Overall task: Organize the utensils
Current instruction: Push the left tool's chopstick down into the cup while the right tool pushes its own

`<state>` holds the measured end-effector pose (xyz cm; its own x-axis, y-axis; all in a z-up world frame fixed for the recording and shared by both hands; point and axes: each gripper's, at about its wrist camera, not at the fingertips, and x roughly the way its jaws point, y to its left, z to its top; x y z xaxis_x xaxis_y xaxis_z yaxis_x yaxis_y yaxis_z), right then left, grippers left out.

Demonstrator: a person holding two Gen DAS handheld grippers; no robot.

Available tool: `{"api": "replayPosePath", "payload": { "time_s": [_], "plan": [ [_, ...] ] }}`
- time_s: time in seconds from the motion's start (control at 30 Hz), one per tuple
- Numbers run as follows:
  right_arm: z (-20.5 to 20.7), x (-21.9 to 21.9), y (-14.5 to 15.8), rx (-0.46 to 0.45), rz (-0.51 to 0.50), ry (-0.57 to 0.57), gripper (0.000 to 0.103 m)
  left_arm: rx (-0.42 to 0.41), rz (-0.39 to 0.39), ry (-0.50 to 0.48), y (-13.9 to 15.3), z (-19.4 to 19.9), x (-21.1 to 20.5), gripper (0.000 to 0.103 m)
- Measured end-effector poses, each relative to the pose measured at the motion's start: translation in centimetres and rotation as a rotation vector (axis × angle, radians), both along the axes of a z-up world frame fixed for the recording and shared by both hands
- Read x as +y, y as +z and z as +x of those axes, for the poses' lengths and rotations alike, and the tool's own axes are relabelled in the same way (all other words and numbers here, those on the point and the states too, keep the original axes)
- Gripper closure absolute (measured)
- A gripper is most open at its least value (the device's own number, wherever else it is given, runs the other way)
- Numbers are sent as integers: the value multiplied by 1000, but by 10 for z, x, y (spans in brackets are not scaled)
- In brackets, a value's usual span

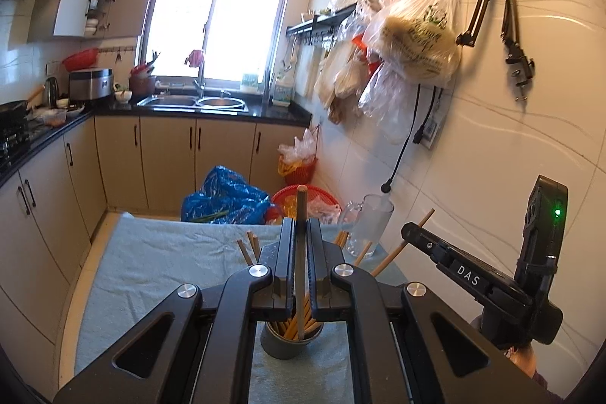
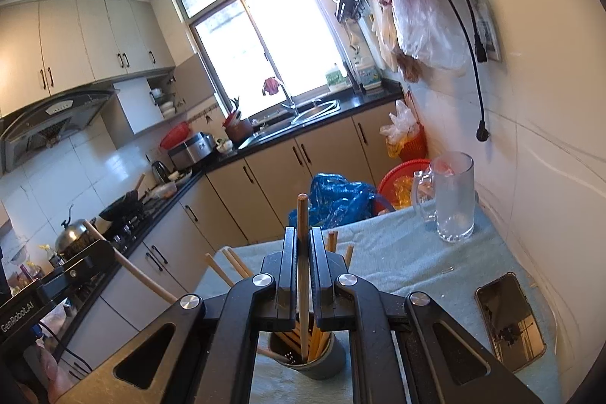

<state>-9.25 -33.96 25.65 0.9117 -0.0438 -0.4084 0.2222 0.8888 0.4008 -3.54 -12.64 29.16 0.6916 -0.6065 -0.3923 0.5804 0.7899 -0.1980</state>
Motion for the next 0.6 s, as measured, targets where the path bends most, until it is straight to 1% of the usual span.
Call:
{"api": "replayPosePath", "payload": {
  "time_s": [0.17, 0.3, 0.6],
  "plan": [
    [-11, 4, 15, -34, -9, -2, 96, -22, -19, 2, 10, -14, 9, 98],
    [-19, 11, 25, -48, -21, 5, 96, -31, -14, 3, 14, -20, 10, 98],
    [-32, 24, 28, -33, -74, 25, 96, -46, -14, -11, 13, -33, 12, 98]
  ]
}}
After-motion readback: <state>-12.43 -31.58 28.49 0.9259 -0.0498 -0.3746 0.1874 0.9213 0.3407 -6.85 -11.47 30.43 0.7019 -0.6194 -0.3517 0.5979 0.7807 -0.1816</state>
